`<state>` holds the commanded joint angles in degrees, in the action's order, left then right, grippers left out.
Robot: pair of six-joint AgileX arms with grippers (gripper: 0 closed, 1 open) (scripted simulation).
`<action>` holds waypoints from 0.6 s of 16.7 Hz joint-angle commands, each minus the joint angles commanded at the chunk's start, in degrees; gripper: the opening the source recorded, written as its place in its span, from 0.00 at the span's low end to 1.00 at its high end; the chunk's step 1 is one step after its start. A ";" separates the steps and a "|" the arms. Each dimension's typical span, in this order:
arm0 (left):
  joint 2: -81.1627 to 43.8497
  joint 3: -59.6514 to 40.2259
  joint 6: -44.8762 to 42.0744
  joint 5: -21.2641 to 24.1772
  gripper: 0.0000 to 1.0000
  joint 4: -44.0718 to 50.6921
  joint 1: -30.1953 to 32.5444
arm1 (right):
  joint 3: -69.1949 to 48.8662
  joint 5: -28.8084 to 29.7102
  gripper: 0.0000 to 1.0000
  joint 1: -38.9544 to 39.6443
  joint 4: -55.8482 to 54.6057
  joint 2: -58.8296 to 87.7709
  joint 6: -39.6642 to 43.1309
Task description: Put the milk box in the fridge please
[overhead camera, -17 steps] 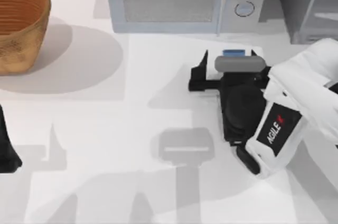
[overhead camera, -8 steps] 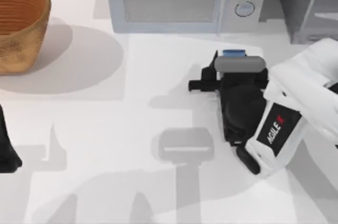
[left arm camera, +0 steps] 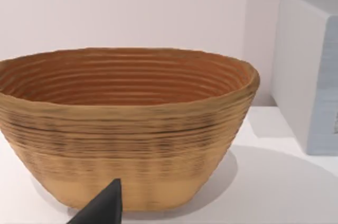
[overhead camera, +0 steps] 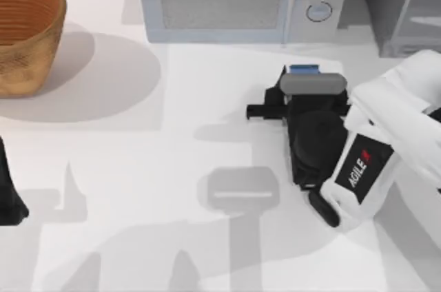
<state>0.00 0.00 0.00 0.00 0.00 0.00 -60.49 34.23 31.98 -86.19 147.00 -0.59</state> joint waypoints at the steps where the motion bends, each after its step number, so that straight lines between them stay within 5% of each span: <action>1: 0.00 0.00 0.00 0.00 1.00 0.00 0.00 | 0.00 0.00 0.00 0.00 0.00 0.00 0.00; 10: 0.00 0.00 0.00 0.00 1.00 0.00 0.00 | 0.90 -0.13 0.00 0.06 3.94 -4.05 -0.02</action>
<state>0.00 0.00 0.00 0.00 0.00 0.00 -59.59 34.09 32.03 -82.26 142.95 -0.61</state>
